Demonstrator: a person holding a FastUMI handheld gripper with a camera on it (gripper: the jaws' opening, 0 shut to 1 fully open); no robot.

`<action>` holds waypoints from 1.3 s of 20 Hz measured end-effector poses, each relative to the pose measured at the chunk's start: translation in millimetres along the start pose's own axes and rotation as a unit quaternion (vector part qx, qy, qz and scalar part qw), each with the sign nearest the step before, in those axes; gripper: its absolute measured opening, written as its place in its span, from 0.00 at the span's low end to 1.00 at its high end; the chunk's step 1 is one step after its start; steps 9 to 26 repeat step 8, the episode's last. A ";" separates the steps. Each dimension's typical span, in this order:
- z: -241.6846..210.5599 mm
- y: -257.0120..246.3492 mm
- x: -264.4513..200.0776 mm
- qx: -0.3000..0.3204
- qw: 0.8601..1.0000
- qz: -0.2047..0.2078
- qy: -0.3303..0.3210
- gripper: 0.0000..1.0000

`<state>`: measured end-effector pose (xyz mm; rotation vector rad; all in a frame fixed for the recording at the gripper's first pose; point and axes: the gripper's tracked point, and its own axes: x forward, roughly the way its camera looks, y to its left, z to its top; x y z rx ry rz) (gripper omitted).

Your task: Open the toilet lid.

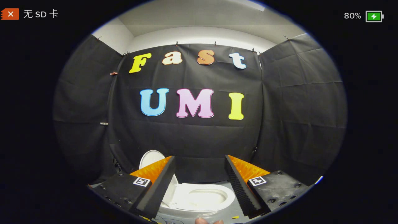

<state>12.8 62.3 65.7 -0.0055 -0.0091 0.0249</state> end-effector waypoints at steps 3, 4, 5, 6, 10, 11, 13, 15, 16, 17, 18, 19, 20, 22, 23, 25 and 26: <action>-0.2 1.1 -0.1 -0.002 1.000 0.003 0.001 0.99; 0.0 0.0 -0.1 -0.004 1.000 0.001 0.000 0.99; 1.3 0.4 -0.3 -0.005 1.000 0.000 -0.001 0.99; 1.5 0.6 -0.2 -0.005 1.000 0.001 -0.001 0.99; 1.3 1.2 0.7 -0.005 1.000 0.001 0.001 0.99; 1.3 1.2 0.7 -0.005 1.000 0.001 0.001 0.99; 1.3 1.2 0.7 -0.005 1.000 0.001 0.001 0.99; 1.3 1.2 0.7 -0.005 1.000 0.001 0.001 0.99; 1.3 1.2 0.7 -0.005 1.000 0.001 0.001 0.99; 1.3 1.2 0.7 -0.005 1.000 0.001 0.001 0.99; 1.3 1.2 0.7 -0.005 1.000 0.001 0.001 0.99; 1.3 1.2 0.7 -0.005 1.000 0.001 0.001 0.99; 1.3 1.2 0.7 -0.005 1.000 0.001 0.001 0.99; 1.3 1.2 0.7 -0.005 1.000 0.001 0.001 0.99; 1.3 1.2 0.7 -0.005 1.000 0.001 0.001 0.99; 1.3 1.2 0.7 -0.005 1.000 0.001 0.001 0.99; 1.3 1.2 0.7 -0.005 1.000 0.001 0.001 0.99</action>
